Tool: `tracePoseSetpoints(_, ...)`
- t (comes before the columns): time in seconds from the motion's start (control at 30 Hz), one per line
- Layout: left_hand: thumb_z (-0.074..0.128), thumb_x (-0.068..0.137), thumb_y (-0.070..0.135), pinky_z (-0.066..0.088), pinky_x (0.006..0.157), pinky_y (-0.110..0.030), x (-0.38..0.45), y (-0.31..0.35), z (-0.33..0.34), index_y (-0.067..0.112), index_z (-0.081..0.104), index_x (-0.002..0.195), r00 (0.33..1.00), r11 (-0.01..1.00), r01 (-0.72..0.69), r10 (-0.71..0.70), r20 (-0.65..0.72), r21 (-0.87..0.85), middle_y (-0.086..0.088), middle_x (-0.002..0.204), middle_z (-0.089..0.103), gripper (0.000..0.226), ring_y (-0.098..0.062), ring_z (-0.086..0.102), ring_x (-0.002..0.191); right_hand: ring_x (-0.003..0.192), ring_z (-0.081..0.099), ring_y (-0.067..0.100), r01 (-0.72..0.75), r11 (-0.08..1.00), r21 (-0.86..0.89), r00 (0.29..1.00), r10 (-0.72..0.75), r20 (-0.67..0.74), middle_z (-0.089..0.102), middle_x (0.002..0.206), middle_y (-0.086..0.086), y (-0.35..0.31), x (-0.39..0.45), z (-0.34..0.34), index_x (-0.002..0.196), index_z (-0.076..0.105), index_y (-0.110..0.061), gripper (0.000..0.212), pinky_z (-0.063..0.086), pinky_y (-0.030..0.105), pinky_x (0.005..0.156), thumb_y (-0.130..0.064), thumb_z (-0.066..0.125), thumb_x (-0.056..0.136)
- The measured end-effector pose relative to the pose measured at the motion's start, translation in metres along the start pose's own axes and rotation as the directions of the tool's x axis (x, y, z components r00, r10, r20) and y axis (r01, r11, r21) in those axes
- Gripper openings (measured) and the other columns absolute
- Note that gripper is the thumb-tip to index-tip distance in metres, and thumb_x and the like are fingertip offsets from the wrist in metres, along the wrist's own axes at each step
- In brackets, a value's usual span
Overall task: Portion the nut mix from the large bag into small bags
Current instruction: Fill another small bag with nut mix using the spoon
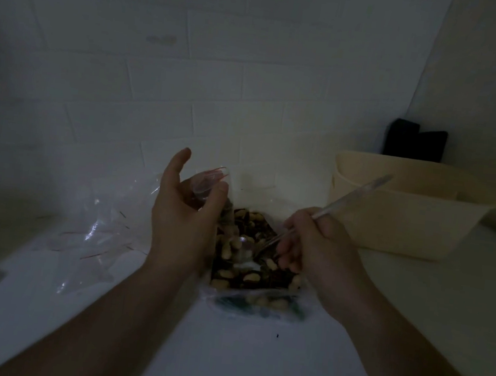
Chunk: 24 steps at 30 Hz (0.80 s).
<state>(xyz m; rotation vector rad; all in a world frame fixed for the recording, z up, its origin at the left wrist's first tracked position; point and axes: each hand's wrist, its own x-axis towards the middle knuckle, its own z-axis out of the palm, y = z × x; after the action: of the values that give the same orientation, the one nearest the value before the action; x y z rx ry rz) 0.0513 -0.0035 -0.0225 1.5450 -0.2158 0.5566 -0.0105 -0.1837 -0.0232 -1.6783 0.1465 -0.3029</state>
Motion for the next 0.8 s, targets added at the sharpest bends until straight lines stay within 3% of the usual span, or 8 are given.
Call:
tracePoseSetpoints(0.13, 0.074, 0.096, 0.021, 0.057, 0.094, -0.029, 0.001, 0.000, 0.000, 0.031, 0.043, 0.154, 1.000, 1.000, -0.006, 0.006, 0.001, -0.018, 0.020, 0.107, 0.077, 0.066, -0.003, 0.073, 0.104, 0.054, 0.063, 0.017, 0.124, 0.978, -0.170, 0.987, -0.140, -0.083, 0.068, 0.066, 0.004, -0.008, -0.002, -0.010, 0.087, 0.061, -0.018, 0.028, 0.049, 0.027, 0.054, -0.029, 0.046, 0.107)
tracePoseSetpoints(0.23, 0.073, 0.096, 0.021, 0.057, 0.090, -0.020, 0.001, 0.000, 0.000, 0.029, 0.042, 0.154, 1.000, 1.000, -0.004, 0.005, 0.009, -0.020, 0.024, 0.106, 0.076, 0.066, 0.000, 0.072, 0.105, 0.056, 0.064, 0.011, 0.217, 0.926, -0.308, 0.968, -0.244, -0.052, 0.068, 0.067, -0.003, -0.009, -0.006, -0.008, 0.085, 0.060, -0.022, 0.030, 0.047, 0.017, 0.053, -0.032, 0.043, 0.108)
tracePoseSetpoints(0.33, 0.074, 0.096, 0.022, 0.057, 0.092, -0.021, 0.001, -0.002, 0.000, 0.030, 0.040, 0.156, 1.000, 1.000, -0.001, 0.002, 0.023, -0.015, 0.020, 0.108, 0.077, 0.069, 0.000, 0.071, 0.107, 0.059, 0.064, 0.009, 0.266, 0.871, -0.412, 0.955, -0.296, -0.011, 0.068, 0.073, -0.010, -0.007, -0.007, -0.007, 0.084, 0.058, -0.029, 0.031, 0.050, 0.022, 0.056, -0.034, 0.041, 0.109)
tracePoseSetpoints(0.5, 0.075, 0.096, 0.023, 0.057, 0.096, -0.032, -0.002, -0.002, 0.002, 0.033, 0.034, 0.158, 0.986, 1.000, 0.009, -0.011, 0.168, 0.011, 0.018, 0.110, 0.077, 0.075, -0.003, 0.073, 0.105, 0.056, 0.064, 0.009, 0.267, 0.888, -0.373, 0.932, -0.336, -0.133, 0.067, 0.067, -0.006, -0.015, -0.002, -0.023, 0.083, 0.060, -0.027, 0.030, 0.047, 0.017, 0.053, -0.028, 0.044, 0.108)
tracePoseSetpoints(0.6, 0.079, 0.092, 0.025, 0.058, 0.090, -0.023, -0.007, -0.005, 0.003, 0.036, 0.031, 0.159, 0.965, 0.994, -0.045, 0.016, 0.263, 0.104, 0.024, 0.108, 0.076, 0.082, 0.003, 0.071, 0.102, 0.057, 0.064, 0.012, 0.312, 0.876, -0.367, 0.895, -0.401, -0.197, 0.067, 0.067, -0.005, -0.019, 0.002, -0.032, 0.083, 0.061, -0.028, 0.030, 0.048, 0.026, 0.057, -0.030, 0.045, 0.108)
tracePoseSetpoints(0.7, 0.083, 0.088, 0.030, 0.057, 0.090, -0.021, -0.011, -0.011, 0.006, 0.038, 0.030, 0.159, 0.938, 0.978, -0.114, 0.047, 0.342, 0.177, 0.022, 0.107, 0.076, 0.089, 0.006, 0.070, 0.102, 0.054, 0.063, 0.010, 0.349, 0.868, -0.353, 0.859, -0.447, -0.250, 0.067, 0.066, -0.006, -0.024, 0.002, -0.038, 0.083, 0.060, -0.027, 0.030, 0.046, 0.019, 0.053, -0.029, 0.045, 0.109)
tracePoseSetpoints(0.8, 0.084, 0.085, 0.036, 0.055, 0.089, -0.015, -0.012, -0.015, 0.009, 0.041, 0.025, 0.160, 0.901, 0.951, -0.178, 0.055, 0.431, 0.252, 0.023, 0.108, 0.075, 0.095, 0.009, 0.069, 0.100, 0.058, 0.065, 0.012, 0.426, 0.825, -0.373, 0.799, -0.536, -0.274, 0.068, 0.070, -0.005, -0.030, -0.001, -0.041, 0.086, 0.059, -0.028, 0.028, 0.048, 0.020, 0.057, -0.029, 0.044, 0.110)
